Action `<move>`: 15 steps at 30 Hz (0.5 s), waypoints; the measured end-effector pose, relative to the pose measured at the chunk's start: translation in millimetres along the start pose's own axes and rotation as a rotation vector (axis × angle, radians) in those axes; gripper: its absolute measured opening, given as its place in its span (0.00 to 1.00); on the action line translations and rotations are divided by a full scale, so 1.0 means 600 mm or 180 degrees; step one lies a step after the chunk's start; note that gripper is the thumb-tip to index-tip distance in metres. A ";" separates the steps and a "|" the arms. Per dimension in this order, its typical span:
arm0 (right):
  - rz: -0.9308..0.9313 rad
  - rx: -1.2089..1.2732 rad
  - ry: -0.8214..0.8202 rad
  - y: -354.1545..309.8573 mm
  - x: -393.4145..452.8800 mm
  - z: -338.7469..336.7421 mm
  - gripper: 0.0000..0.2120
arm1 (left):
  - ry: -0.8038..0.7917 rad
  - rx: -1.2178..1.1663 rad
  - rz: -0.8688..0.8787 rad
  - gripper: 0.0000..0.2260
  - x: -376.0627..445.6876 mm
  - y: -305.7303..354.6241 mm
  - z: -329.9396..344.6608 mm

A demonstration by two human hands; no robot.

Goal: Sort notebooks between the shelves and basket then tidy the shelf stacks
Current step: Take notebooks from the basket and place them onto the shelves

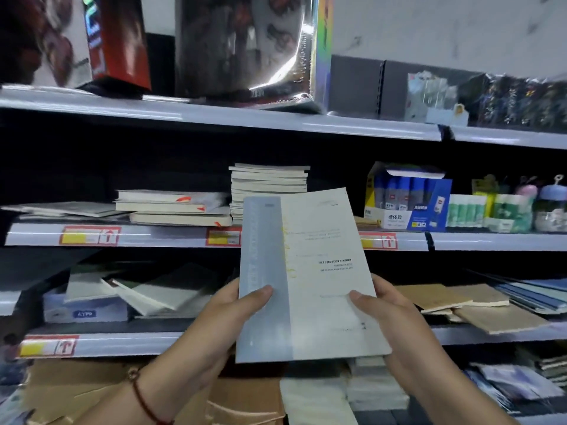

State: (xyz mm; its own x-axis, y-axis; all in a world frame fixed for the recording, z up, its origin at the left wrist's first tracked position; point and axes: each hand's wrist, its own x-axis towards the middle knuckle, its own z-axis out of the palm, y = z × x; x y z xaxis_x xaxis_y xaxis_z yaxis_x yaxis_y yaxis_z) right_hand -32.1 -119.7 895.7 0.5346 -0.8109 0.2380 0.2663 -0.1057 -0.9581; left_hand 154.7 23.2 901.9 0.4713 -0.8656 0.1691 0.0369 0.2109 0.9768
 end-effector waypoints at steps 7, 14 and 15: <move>0.0152 0.0278 0.0252 -0.004 0.037 -0.015 0.13 | -0.0315 -0.0133 -0.0275 0.13 0.027 0.005 0.010; 0.0265 0.0266 0.0498 -0.017 0.034 -0.117 0.13 | -0.0667 -0.0005 -0.0358 0.21 0.063 -0.030 0.106; 0.0271 0.0255 0.0454 -0.016 0.033 -0.134 0.13 | -0.0704 0.0016 -0.0405 0.24 0.067 -0.039 0.119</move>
State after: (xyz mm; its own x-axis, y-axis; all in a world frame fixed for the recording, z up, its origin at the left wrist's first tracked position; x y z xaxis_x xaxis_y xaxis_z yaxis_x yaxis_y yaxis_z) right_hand -88.5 -180.8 896.6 0.4403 -0.8890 0.1261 0.2909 0.0084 -0.9567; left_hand 110.0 -48.9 895.3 0.2588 -0.9635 0.0688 0.0790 0.0921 0.9926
